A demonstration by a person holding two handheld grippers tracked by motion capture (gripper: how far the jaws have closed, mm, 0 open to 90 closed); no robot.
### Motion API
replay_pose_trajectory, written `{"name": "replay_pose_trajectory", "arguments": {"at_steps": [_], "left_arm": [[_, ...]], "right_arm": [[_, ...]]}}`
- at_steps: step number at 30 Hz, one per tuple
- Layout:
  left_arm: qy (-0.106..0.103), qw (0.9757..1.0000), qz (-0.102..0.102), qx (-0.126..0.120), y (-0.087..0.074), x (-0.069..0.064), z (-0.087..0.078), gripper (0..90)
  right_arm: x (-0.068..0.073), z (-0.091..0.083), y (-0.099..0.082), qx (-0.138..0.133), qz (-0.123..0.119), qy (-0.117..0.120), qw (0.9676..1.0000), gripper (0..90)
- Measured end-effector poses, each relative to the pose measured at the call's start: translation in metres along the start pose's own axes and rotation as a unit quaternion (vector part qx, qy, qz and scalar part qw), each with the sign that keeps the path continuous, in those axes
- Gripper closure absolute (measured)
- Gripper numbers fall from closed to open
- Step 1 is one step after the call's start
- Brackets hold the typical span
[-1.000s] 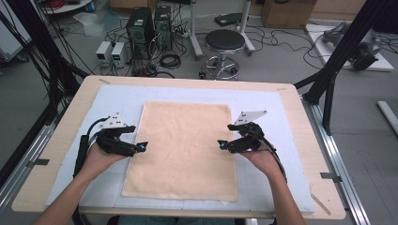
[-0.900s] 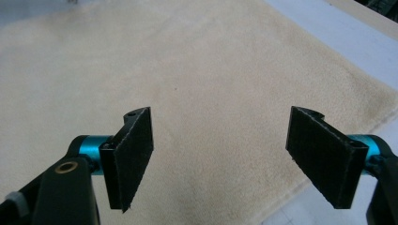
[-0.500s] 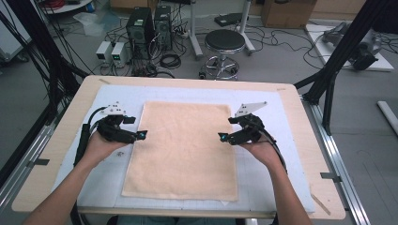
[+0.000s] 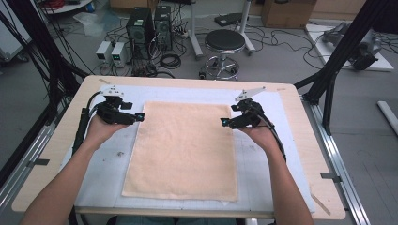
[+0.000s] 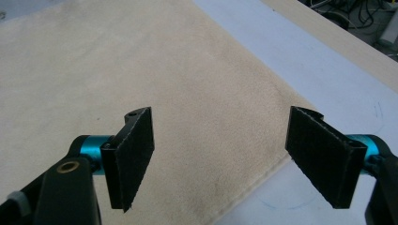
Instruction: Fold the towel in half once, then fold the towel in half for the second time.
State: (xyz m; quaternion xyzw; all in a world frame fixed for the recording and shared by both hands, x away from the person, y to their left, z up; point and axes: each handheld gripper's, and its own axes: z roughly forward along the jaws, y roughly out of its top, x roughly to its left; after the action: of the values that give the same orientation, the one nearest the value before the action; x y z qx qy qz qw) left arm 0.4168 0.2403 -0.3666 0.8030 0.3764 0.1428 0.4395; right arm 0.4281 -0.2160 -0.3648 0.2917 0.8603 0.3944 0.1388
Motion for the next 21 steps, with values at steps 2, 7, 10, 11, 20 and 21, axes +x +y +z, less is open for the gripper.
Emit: {"name": "replay_pose_trajectory", "arguments": {"at_steps": [2,7,10,11,20,21], "left_arm": [[0.001,1.0000,-0.001,0.003,0.000,0.000,0.002,21.0],[0.005,1.0000,-0.002,0.000,-0.001,0.001,0.009,21.0],[0.009,0.9999,-0.008,0.009,-0.004,0.006,0.015,21.0],[0.011,0.9998,-0.011,0.011,-0.005,0.008,0.018,21.0],[0.029,0.9989,-0.029,0.022,-0.017,0.021,0.037,23.3],[0.030,0.9987,-0.033,0.023,-0.019,0.023,0.040,23.4]], "right_arm": [[-0.001,0.001,0.000,-0.003,0.001,-0.001,1.0000,23.8],[-0.005,0.007,-0.001,-0.002,0.005,-0.005,1.0000,24.7],[-0.011,0.011,-0.005,0.003,0.015,-0.008,0.9998,24.8],[-0.013,0.012,-0.006,0.005,0.019,-0.010,0.9998,25.0],[-0.032,0.028,-0.018,0.024,0.052,-0.028,0.9980,25.8],[-0.034,0.030,-0.020,0.027,0.058,-0.029,0.9976,25.8]]}}
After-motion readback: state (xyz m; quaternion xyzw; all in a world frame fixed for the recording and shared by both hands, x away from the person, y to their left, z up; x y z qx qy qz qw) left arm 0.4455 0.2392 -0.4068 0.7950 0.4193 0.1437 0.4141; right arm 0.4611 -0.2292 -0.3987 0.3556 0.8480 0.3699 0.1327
